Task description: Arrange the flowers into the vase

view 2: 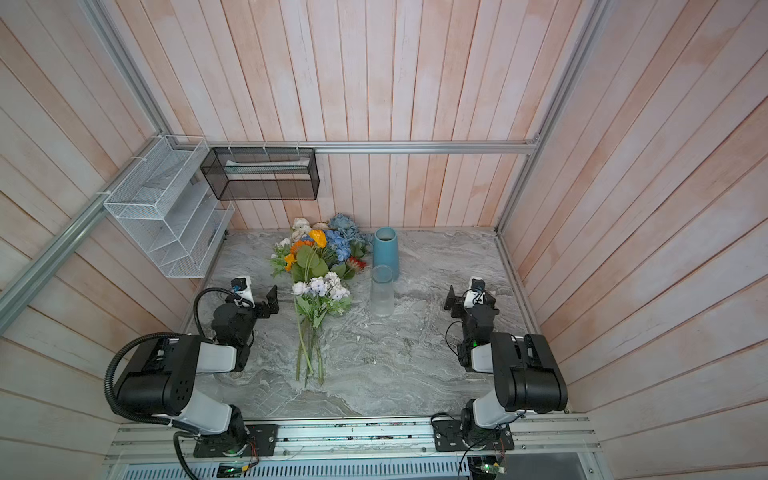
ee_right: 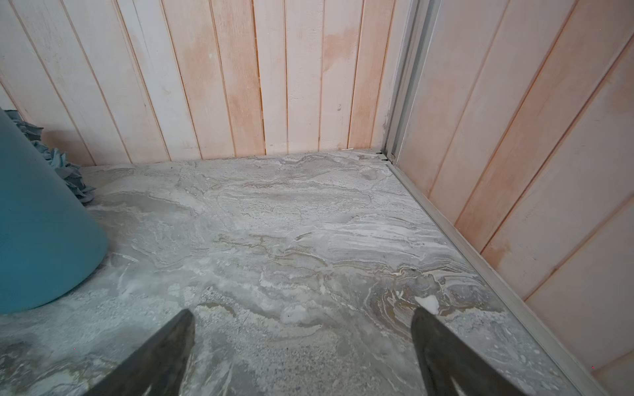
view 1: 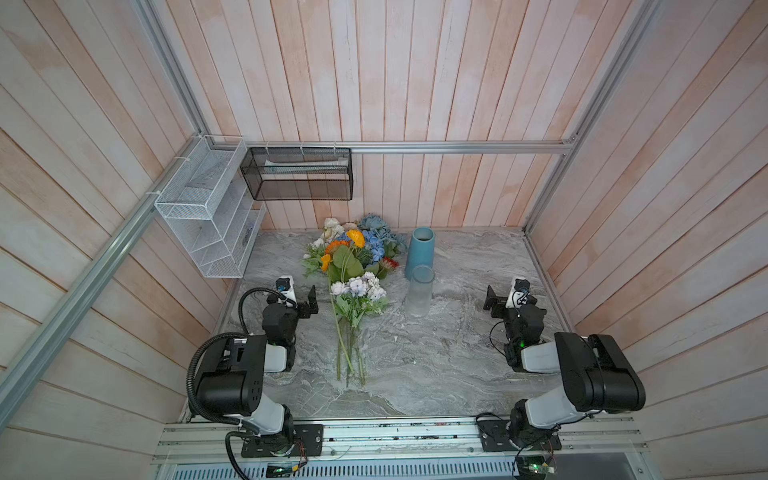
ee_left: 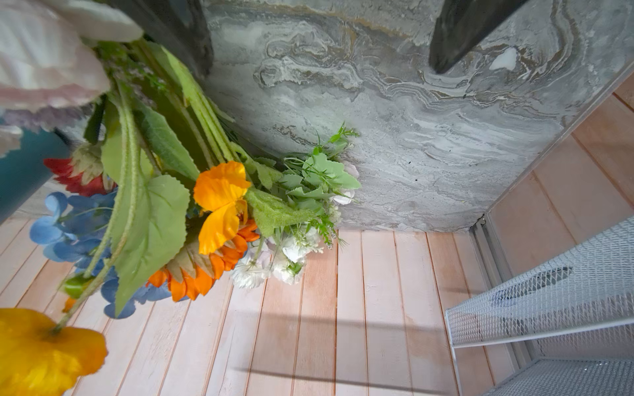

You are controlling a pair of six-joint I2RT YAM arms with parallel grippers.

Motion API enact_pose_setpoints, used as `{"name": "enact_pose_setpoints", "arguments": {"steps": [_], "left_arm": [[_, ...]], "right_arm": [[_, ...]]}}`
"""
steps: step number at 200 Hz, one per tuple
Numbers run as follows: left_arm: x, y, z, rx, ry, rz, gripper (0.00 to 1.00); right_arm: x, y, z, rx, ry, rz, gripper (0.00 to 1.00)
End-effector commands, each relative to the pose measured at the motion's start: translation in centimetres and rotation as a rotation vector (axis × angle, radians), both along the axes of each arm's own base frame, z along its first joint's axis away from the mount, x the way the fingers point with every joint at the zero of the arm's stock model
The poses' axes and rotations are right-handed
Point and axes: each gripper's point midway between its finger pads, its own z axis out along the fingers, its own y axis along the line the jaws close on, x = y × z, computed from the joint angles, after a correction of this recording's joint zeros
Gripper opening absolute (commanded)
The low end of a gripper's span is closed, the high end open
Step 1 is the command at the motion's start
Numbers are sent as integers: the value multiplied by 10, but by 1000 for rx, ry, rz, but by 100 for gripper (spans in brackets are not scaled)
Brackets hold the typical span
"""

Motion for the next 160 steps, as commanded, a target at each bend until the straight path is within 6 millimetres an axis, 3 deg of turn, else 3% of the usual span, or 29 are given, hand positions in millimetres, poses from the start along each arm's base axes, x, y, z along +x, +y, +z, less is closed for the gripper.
{"name": "enact_pose_setpoints", "arguments": {"steps": [1, 160], "left_arm": [[-4, 1, 1, 12, -3, -5, 100], [-3, 2, 0, 8, 1, -6, 100]], "right_arm": [[-3, 0, 1, -3, 2, -5, 98], [-1, -1, 0, 6, 5, 0, 98]]}}
